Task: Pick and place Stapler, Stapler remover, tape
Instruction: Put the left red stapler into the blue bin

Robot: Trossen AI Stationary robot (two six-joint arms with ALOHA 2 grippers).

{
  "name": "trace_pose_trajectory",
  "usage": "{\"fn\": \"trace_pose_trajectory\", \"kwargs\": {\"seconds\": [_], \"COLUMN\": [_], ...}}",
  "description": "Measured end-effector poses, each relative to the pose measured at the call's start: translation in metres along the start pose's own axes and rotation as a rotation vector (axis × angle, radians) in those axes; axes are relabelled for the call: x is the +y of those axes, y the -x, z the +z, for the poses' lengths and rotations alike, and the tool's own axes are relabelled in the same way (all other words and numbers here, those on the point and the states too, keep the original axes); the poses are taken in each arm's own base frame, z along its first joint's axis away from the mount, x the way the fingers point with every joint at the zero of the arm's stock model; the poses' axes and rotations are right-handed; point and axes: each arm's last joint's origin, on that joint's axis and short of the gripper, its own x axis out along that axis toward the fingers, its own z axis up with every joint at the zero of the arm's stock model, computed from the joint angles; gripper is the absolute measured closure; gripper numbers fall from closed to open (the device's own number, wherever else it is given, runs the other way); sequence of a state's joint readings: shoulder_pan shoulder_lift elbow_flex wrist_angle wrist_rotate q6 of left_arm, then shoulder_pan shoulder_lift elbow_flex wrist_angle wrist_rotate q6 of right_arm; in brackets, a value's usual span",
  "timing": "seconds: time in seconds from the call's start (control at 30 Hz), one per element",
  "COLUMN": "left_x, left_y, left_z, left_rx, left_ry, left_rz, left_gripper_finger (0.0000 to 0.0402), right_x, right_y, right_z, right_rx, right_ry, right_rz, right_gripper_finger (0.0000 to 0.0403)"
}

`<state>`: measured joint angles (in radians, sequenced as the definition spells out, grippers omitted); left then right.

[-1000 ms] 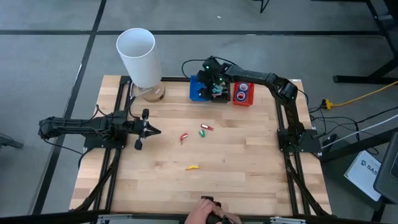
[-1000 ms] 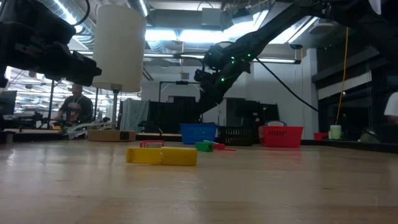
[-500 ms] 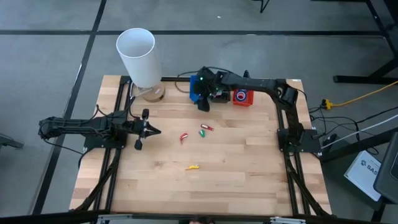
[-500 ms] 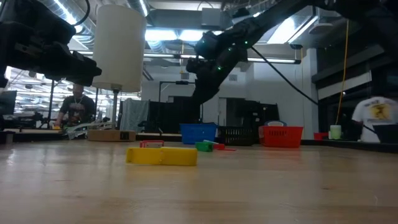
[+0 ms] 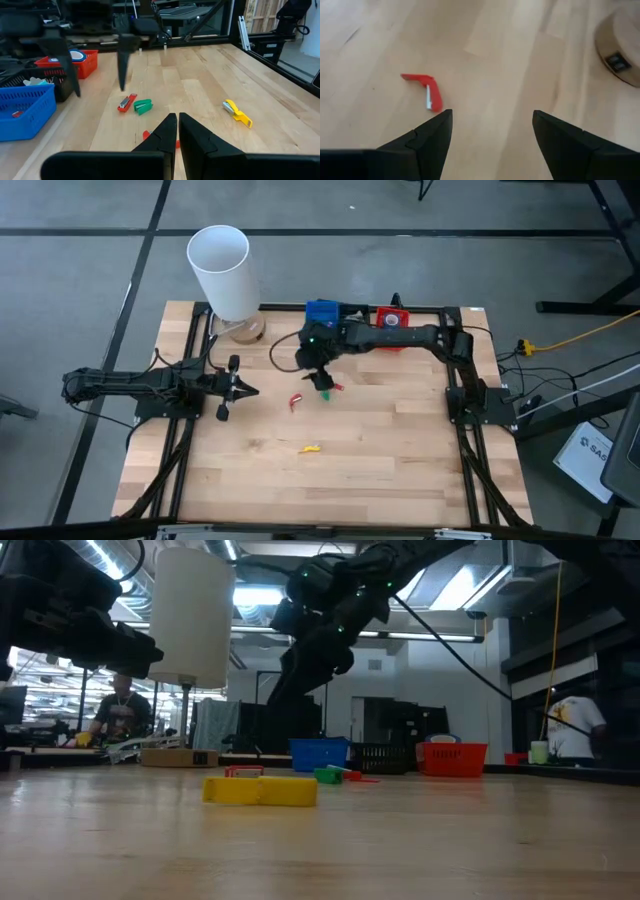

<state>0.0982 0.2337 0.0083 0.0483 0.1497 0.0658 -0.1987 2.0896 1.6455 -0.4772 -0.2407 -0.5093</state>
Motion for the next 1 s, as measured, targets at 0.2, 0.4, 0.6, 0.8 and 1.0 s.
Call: {"fn": "trace_pose_trajectory", "kwargs": {"seconds": [0.2, 0.4, 0.6, 0.8, 1.0], "left_x": [0.0, 0.0, 0.0, 0.0, 0.0], "left_y": [0.0, 0.0, 0.0, 0.0, 0.0], "left_z": [0.0, 0.0, 0.0, 0.0, 0.0], "left_rx": [0.0, 0.0, 0.0, 0.0, 0.0], "left_ry": [0.0, 0.0, 0.0, 0.0, 0.0], "left_rz": [0.0, 0.0, 0.0, 0.0, 0.0], "left_gripper_finger": [0.0386, 0.0386, 0.0386, 0.0386, 0.0386], "right_x": [0.013, 0.025, 0.036, 0.045, 0.047], "right_y": [-0.022, -0.04, -0.049, -0.059, -0.07], "right_z": [0.002, 0.001, 0.004, 0.002, 0.002], "right_rx": [-0.01, 0.001, -0.005, 0.004, -0.025], "right_ry": [0.028, 0.042, 0.01, -0.05, -0.045], "right_rz": [0.02, 0.045, 0.061, 0.116, 0.113], "right_gripper_finger": [0.0128, 0.0128, 0.0128, 0.0128, 0.0128]}}
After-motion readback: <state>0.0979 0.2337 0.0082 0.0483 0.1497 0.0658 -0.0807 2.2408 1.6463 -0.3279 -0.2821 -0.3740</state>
